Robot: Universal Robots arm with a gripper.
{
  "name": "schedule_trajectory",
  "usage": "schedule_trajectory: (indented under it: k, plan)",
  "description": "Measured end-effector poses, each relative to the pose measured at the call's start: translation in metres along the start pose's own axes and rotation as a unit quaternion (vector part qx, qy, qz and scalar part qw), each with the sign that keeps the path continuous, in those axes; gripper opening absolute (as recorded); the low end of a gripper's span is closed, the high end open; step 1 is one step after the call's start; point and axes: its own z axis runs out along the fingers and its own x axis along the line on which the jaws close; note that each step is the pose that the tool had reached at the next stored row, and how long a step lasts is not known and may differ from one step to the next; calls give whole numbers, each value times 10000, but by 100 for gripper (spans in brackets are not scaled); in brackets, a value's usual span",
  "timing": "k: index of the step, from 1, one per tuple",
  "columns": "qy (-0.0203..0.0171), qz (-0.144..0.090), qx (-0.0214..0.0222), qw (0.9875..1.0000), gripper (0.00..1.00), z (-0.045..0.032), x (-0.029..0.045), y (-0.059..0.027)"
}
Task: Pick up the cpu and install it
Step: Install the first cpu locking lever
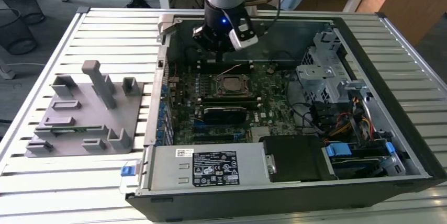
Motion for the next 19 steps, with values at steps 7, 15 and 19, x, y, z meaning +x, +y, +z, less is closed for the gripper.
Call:
schedule_trajectory:
  k: [7, 15, 19]
  plan:
    - [21, -191, 155, 9997, 12, 35, -2, -5]
    - [39, -379, 243, 9990, 12, 80, -45, 0]
    - [39, -378, 246, 9990, 12, 91, -116, 12]
